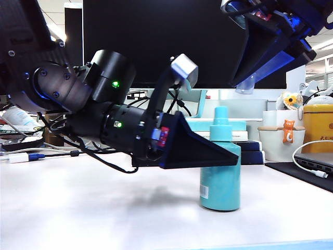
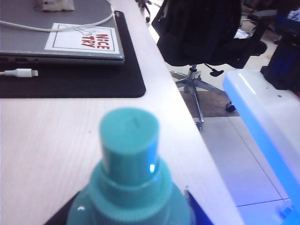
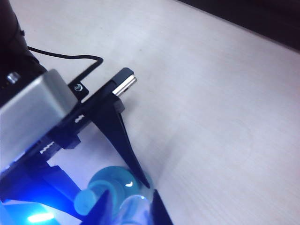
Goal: Pick up the sprayer with the left hand, pick up its lid with the right hand then put the lid on the sprayer.
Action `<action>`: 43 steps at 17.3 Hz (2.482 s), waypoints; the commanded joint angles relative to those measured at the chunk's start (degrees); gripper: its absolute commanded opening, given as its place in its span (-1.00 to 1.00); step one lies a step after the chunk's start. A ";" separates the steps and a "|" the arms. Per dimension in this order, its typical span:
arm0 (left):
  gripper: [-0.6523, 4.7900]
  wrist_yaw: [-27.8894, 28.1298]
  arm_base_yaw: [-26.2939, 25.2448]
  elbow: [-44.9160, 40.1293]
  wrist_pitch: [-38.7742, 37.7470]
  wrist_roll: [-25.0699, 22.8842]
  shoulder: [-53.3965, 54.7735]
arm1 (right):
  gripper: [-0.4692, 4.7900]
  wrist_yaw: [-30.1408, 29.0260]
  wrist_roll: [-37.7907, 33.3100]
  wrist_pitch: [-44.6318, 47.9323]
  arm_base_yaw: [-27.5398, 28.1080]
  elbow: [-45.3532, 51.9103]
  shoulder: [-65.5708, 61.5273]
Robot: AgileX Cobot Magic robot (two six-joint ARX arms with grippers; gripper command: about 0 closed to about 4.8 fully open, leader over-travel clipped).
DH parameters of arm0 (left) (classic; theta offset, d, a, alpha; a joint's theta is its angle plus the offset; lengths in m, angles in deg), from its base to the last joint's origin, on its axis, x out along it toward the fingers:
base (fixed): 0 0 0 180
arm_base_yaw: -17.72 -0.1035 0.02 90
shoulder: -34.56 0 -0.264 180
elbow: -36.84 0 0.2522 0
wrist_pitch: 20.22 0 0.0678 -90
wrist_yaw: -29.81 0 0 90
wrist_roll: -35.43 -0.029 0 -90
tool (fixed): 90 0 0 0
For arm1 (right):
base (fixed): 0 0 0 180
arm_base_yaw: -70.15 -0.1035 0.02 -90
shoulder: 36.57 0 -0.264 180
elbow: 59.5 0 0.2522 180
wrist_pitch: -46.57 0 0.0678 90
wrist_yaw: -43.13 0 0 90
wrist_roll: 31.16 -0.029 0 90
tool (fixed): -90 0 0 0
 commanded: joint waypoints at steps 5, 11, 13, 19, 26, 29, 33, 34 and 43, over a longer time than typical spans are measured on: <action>0.11 0.07 0.59 3.32 0.28 1.66 2.67 | -0.83 -0.52 0.20 -1.79 -0.04 -0.37 0.15; 0.11 0.26 0.59 3.34 0.92 1.64 2.89 | -0.83 -1.18 0.63 -1.90 -0.04 -0.37 -0.20; 0.11 1.11 0.59 3.34 1.33 1.64 3.34 | -0.83 -2.67 0.61 -1.92 -0.04 -0.37 -0.20; 0.11 1.05 0.61 3.34 1.73 2.12 4.17 | -0.83 -4.04 1.03 -2.91 -0.04 -0.35 -1.53; 0.11 0.59 0.61 3.34 1.68 2.71 4.17 | -0.83 -5.27 1.25 -1.62 -0.09 -0.37 -3.76; 0.11 0.61 0.61 3.34 1.70 2.71 4.17 | -0.83 -5.40 1.22 -0.66 -0.11 -0.37 -3.76; 0.11 0.63 0.61 3.34 1.70 2.69 4.17 | -0.83 -5.40 1.22 0.72 -0.11 -0.37 -3.83; 0.11 0.63 0.61 3.34 1.75 2.67 4.17 | -0.83 -5.40 1.22 0.70 -0.11 -0.37 -3.89; 0.11 0.61 0.59 3.34 1.16 2.71 4.17 | -0.71 -2.12 1.86 2.56 -4.31 -0.39 -5.64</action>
